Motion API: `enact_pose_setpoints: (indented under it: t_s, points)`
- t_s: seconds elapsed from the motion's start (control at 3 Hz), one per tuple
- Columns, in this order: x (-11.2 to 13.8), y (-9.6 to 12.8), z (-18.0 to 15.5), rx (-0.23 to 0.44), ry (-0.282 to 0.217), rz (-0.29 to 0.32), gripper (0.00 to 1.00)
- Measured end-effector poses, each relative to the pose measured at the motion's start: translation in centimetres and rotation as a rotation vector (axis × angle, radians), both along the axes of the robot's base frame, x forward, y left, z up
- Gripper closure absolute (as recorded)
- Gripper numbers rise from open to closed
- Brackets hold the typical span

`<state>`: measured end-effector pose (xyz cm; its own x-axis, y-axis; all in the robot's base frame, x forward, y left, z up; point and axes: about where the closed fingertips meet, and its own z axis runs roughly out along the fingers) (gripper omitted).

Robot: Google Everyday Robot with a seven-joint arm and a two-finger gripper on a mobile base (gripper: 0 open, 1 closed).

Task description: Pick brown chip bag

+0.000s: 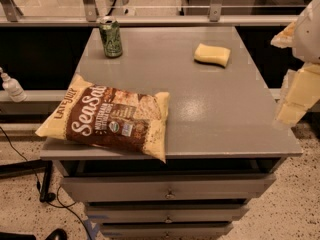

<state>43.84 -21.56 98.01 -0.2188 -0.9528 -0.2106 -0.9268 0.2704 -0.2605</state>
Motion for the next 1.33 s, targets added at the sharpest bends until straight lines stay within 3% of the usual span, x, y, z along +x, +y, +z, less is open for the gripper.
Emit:
enact_pose_setpoints:
  t_s: [0.33,0.67,1.0,1.33]
  points:
    - [0.0,0.0,0.0,0.0,0.0,0.0,0.0]
    - [0.6,0.4,0.0,0.059,-0.002,0.019,0.0]
    - [1.8,3.3,-1.1,0.191,0.005,0.043,0.0]
    - [3.2,8.6,-2.4,0.352,0.021,0.071,0.0]
